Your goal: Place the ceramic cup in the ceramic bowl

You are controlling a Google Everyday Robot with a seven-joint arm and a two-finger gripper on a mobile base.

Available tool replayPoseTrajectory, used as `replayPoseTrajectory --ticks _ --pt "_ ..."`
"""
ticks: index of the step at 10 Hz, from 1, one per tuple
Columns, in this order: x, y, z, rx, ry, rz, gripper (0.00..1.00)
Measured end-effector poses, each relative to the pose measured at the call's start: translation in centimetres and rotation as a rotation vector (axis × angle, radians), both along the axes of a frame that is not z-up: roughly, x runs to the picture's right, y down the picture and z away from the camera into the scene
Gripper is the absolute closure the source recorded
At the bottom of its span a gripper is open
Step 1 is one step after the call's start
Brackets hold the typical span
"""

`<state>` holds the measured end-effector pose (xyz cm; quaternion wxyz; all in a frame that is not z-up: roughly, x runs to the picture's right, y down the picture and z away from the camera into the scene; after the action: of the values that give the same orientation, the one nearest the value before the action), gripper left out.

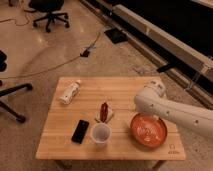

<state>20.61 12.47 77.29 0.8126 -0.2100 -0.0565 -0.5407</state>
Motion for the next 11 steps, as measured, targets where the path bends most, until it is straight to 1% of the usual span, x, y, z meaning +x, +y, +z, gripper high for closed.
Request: replayPoseTrajectory --ticks 8,10,11 --pt "0.0 0.0 0.0 -0.001 0.0 0.0 0.2" --pt "-0.9 -0.6 -1.4 -0.007 -0.002 -0.019 0.2" --pt "-1.7 -1.4 -2.4 -0.009 -0.007 -0.034 0.2"
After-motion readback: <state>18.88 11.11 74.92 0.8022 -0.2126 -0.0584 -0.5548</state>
